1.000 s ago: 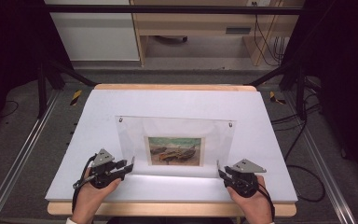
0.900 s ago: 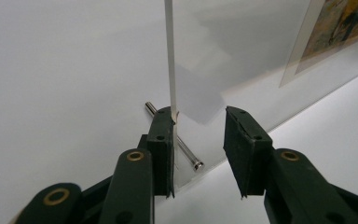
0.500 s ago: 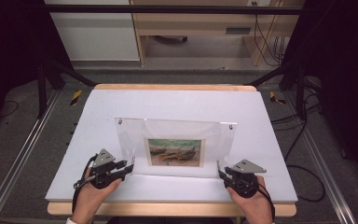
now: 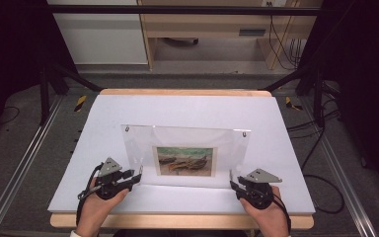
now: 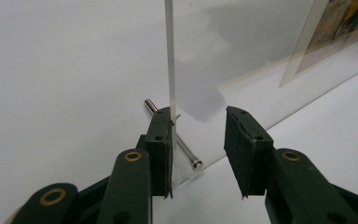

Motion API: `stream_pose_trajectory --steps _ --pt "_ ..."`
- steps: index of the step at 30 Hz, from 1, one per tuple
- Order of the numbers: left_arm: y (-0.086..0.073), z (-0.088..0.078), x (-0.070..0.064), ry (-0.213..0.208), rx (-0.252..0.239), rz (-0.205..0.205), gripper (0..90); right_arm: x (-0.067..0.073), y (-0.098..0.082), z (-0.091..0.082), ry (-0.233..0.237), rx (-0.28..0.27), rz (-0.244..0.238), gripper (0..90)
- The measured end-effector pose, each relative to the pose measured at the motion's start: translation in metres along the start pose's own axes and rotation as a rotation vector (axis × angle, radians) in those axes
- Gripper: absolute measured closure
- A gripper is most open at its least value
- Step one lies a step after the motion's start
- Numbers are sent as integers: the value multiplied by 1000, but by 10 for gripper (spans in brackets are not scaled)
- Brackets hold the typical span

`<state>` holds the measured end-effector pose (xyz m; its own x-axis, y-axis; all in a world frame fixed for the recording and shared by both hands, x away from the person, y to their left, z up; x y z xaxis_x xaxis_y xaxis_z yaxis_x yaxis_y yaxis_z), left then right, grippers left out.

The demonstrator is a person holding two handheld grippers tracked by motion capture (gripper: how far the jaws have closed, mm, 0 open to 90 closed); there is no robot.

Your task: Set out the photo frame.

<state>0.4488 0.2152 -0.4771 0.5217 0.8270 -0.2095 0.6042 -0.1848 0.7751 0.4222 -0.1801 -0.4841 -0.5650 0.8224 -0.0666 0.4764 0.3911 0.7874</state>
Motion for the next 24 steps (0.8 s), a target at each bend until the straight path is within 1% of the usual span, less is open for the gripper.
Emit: stream_pose_trajectory --steps 1,2,3,4,5,6,7,9,10,11,12,14,16,17,19,24 --pt "0 0 0 0 -2 -2 618 1 0 0 3 0 4 625" --pt "1 -1 0 -2 -14 -2 614 1 0 0 5 -1 4 603" --pt "2 -2 0 -8 -37 -3 602 1 1 0 10 -6 1 553" --pt "5 -4 -1 -19 -62 -9 571 1 2 1 9 -17 -5 485" --pt "6 -5 -1 -23 -85 -12 532 2 3 0 8 -25 -3 431" --pt "7 -6 -2 -8 -98 1 480 2 5 1 0 -33 -7 369" --pt "7 -6 -2 9 -98 21 428 2 6 1 -9 -36 -13 304" --pt "8 -5 -2 14 -101 23 331 2 8 1 -13 -47 -20 233" --pt "9 -5 -3 8 -107 18 299 2 8 1 -16 -50 -25 207" --pt "10 -5 -3 2 -113 16 274 2 9 1 -19 -52 -27 186" --pt "10 -5 -4 0 -117 20 258 1 9 1 -25 -62 -40 170" --pt "11 -5 -5 -1 -123 31 207 0 11 -1 -43 -82 -35 129" --pt "12 -5 -5 -3 -129 34 177 -1 12 -3 -54 -96 -38 118" --pt "12 -6 -6 -5 -137 29 157 -1 13 -5 -59 -103 -36 109" --pt "14 -7 -6 -14 -150 33 132 -3 13 -7 -63 -117 -44 98" --pt "15 -12 -7 -36 -173 50 67 -6 13 -14 -76 -140 -36 82"
Point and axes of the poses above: each handheld gripper's, and its own axes: z roughly forward along the jaws, y roughly out of its top, x roughly to its left, the point moved 4 cm from there along z, roughly forward along the jaws, and after that the axes turned 7 degrees about -z, right-handed, at the moved point
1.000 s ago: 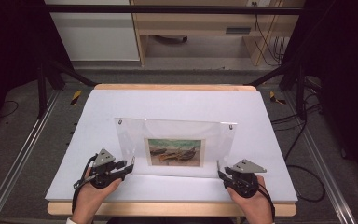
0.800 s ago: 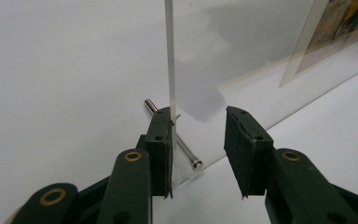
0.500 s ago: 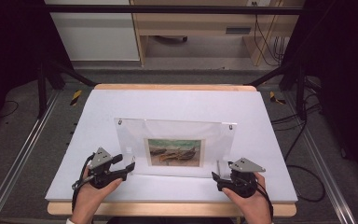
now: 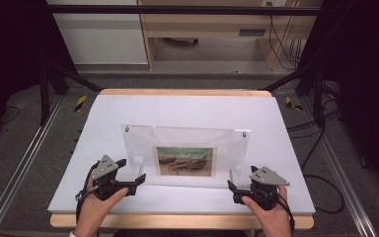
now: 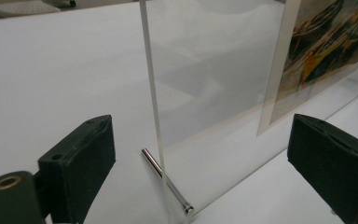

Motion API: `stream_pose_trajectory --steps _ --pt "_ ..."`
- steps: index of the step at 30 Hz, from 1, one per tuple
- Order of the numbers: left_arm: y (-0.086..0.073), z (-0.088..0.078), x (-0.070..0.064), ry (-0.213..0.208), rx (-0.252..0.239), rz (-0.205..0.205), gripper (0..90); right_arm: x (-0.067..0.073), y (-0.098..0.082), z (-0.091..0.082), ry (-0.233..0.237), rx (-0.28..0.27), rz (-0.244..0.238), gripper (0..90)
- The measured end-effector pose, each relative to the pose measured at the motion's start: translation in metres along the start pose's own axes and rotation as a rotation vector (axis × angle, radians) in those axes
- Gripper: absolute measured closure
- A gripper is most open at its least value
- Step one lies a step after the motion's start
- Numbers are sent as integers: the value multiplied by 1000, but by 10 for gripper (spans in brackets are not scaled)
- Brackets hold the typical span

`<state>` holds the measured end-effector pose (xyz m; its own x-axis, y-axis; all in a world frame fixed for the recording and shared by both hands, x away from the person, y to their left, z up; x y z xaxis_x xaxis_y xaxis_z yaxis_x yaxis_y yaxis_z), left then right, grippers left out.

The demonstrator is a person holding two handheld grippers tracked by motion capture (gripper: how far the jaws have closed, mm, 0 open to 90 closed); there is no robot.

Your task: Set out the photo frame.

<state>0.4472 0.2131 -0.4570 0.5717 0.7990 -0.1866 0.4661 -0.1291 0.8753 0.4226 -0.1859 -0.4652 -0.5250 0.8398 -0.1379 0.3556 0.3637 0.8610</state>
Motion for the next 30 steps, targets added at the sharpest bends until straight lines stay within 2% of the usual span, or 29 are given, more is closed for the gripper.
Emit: stream_pose_trajectory --steps 7,21,25,30 --pt "2 -8 3 0 -39 19 53 -6 -2 -8 -7 -17 8 81" --pt "1 -20 14 33 -47 29 54 -24 -16 -25 -53 0 20 77" --pt "0 -25 20 58 -50 38 54 -27 -21 -30 -59 6 30 71" --pt "-2 -34 32 92 -54 30 54 -34 -27 -35 -73 15 42 66"
Point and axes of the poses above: each handheld gripper's, and its own axes: z roughly forward along the jaws, y roughly out of its top, x roughly to its left, the point moved 4 cm from there along z, roughly forward along the jaws, and after that the axes turned 7 degrees about -z, right-handed, at the moved point
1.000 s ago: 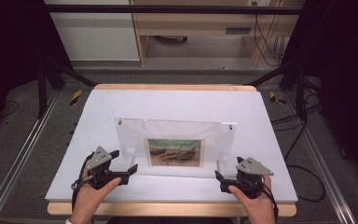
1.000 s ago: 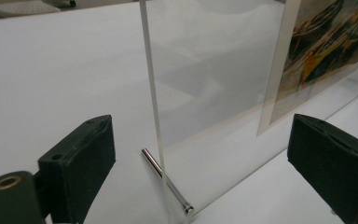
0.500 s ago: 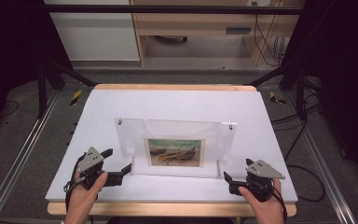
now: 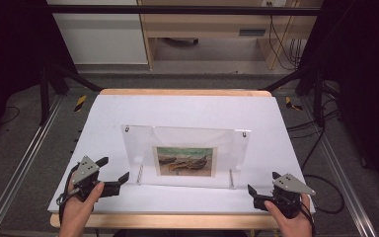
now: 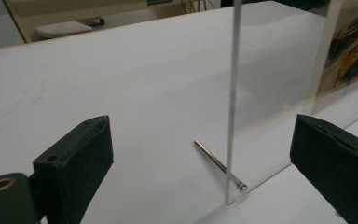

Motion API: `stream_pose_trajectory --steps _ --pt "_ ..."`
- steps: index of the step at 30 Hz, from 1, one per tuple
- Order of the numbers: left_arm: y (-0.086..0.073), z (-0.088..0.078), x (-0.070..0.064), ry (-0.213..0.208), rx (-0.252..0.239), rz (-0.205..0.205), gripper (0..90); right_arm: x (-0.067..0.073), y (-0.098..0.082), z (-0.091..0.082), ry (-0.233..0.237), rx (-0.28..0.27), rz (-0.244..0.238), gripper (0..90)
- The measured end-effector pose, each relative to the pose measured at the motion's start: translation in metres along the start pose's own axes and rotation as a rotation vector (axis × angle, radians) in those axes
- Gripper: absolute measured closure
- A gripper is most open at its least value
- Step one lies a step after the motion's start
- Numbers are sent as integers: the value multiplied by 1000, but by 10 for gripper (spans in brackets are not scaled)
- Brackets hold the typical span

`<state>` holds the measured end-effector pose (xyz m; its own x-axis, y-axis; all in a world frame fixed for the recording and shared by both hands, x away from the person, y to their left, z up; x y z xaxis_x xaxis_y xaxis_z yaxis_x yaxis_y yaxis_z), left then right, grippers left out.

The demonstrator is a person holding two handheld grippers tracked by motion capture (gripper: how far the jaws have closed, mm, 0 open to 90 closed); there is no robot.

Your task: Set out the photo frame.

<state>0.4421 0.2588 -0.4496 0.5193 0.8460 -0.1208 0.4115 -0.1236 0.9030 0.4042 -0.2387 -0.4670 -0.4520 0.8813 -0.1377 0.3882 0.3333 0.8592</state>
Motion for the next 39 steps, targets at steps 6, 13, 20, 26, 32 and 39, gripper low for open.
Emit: stream_pose_trajectory --steps 6,13,20,26,32,39 --pt "-3 -10 17 63 -7 -3 54 -10 -7 -3 -10 17 34 63" --pt "-6 -14 38 131 -2 -19 54 -29 -13 1 -53 28 57 74" --pt "-5 4 51 162 44 -13 56 -43 -11 11 -72 49 78 85" --pt "1 21 56 171 71 10 58 -56 -9 26 -95 70 72 95" --pt "2 31 64 180 93 0 58 -63 -11 35 -115 93 84 102" --pt "-4 35 71 193 121 -29 61 -68 -13 45 -150 104 81 118"
Point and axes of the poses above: each handheld gripper's, and its own axes: z roughly forward along the jaws, y roughly out of its top, x roughly to its left, the point moved 4 cm from there along z, roughly forward along the jaws, and after that the axes turned 7 degrees about -z, right-handed, at the moved point
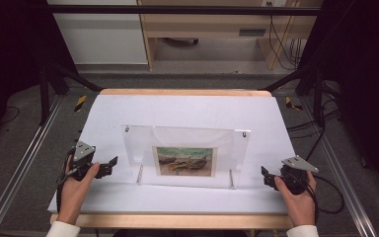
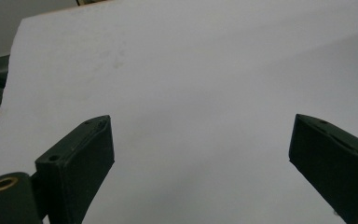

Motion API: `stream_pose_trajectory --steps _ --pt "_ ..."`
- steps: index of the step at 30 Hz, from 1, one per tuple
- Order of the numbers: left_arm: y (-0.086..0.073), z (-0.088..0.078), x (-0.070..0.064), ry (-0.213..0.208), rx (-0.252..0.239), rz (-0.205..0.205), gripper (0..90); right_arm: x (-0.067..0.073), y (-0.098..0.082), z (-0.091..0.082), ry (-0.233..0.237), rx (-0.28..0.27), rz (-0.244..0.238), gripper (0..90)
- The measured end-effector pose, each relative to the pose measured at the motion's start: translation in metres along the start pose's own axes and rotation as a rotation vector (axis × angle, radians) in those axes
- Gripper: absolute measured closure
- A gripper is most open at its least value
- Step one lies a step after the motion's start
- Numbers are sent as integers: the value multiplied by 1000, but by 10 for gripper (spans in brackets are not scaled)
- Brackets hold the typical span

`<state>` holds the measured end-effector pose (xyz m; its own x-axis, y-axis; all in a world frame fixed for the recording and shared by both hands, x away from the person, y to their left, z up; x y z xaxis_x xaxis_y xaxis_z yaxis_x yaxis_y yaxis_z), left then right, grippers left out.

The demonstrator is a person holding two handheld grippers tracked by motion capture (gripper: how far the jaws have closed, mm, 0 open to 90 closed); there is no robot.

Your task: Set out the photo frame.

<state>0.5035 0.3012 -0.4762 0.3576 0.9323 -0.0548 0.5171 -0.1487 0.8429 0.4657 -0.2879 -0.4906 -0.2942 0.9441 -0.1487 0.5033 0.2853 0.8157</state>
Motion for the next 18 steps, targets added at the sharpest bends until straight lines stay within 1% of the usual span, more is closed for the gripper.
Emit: stream_pose_trajectory --steps 3,4,6,7,8,9,11,12,14,15,16,17,18 --pt "-5 2 2 0 21 -20 61 -2 -1 6 -30 15 4 125" --pt "-6 0 4 4 28 -21 60 -3 -1 7 -38 21 8 128" --pt "-8 -2 6 6 23 -41 60 -4 -2 9 -57 42 9 131" --pt "-8 -4 7 10 20 -40 59 -4 -4 10 -71 54 -2 131" --pt "-10 -5 8 16 21 -44 58 -4 -5 10 -75 65 -3 131" --pt "-11 -6 9 22 24 -38 57 -4 -7 10 -86 71 -25 132" --pt "-14 -8 11 39 33 -31 56 -3 -10 8 -86 76 -23 132" --pt "-15 -8 11 41 32 -35 57 -2 -12 6 -85 79 -21 132" --pt "-17 -9 11 47 36 -32 57 1 -15 4 -82 83 -26 133" --pt "-17 -9 11 52 37 -29 57 2 -16 3 -76 85 -37 132" --pt "-18 -9 10 54 37 -23 57 3 -17 2 -75 88 -32 132" --pt "-18 -10 9 55 38 -15 57 3 -19 2 -72 88 -36 132" --pt "-18 -10 9 54 40 -7 58 3 -19 1 -71 87 -24 132"
Point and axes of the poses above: each handheld gripper's, and its own axes: z roughly forward along the jaws, y roughly out of its top, x roughly to its left, the point moved 4 cm from there along z, roughly forward along the jaws, and after that the axes turned 7 degrees about -z, right-handed, at the moved point
